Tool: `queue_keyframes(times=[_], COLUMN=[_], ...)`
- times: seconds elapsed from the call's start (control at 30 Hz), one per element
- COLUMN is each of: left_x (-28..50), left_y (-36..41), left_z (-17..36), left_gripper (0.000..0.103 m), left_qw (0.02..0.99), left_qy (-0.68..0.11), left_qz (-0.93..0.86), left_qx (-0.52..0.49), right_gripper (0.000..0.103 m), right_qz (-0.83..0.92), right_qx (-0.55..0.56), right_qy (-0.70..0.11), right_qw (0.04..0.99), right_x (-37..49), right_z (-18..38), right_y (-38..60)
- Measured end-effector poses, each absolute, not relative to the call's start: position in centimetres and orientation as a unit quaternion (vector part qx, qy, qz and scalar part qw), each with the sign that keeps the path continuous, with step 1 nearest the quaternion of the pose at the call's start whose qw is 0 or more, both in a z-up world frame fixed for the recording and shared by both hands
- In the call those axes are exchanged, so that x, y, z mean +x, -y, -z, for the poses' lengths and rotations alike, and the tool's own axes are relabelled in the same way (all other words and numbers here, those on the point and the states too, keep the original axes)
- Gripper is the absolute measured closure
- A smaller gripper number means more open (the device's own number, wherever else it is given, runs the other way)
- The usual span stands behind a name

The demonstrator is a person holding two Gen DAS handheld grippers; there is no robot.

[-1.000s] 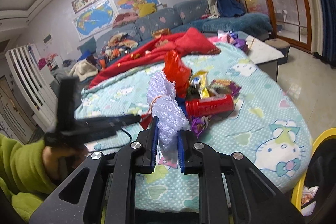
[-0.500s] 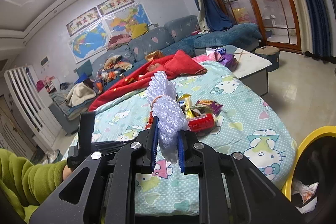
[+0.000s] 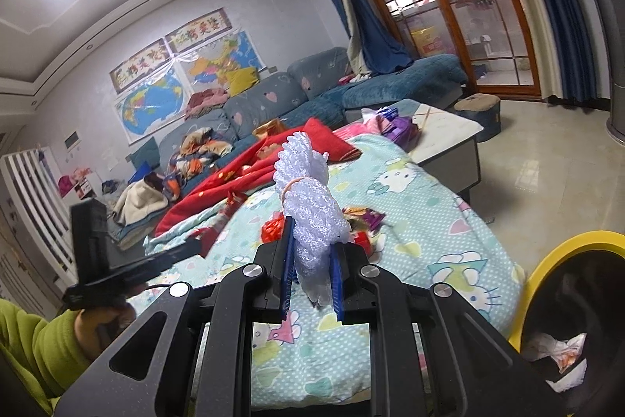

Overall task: Collect trash
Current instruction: 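Carry the wrapper and foam net over the yellow-rimmed bin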

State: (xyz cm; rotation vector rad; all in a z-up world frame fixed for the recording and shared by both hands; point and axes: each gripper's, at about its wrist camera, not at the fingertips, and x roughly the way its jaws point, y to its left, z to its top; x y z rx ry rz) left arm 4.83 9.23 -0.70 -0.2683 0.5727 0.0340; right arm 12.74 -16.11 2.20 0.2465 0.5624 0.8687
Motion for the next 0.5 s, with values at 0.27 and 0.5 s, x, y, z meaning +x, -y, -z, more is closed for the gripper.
queue_keyframes(times=[0.27, 0.5], left_x=[6.5, 8.1], left_y=[-5.6, -1.8], left_z=[-0.3, -0.7], left_gripper=[0.103, 0.103], left_qw=[0.953, 0.951], left_qy=[-0.278, -0.280], left_qz=[0.038, 0.091], left_qx=[-0.115, -0.094], right_gripper=[0.088, 0.087], right_qz=[-0.367, -0.310], right_qx=[0.131, 0.140], right_qy=[-0.257, -0.244], right_qw=[0.884, 0.908], right_x=[13.1, 13.0], right_z=[-2.1, -1.8], right_y=[19.2, 22.5])
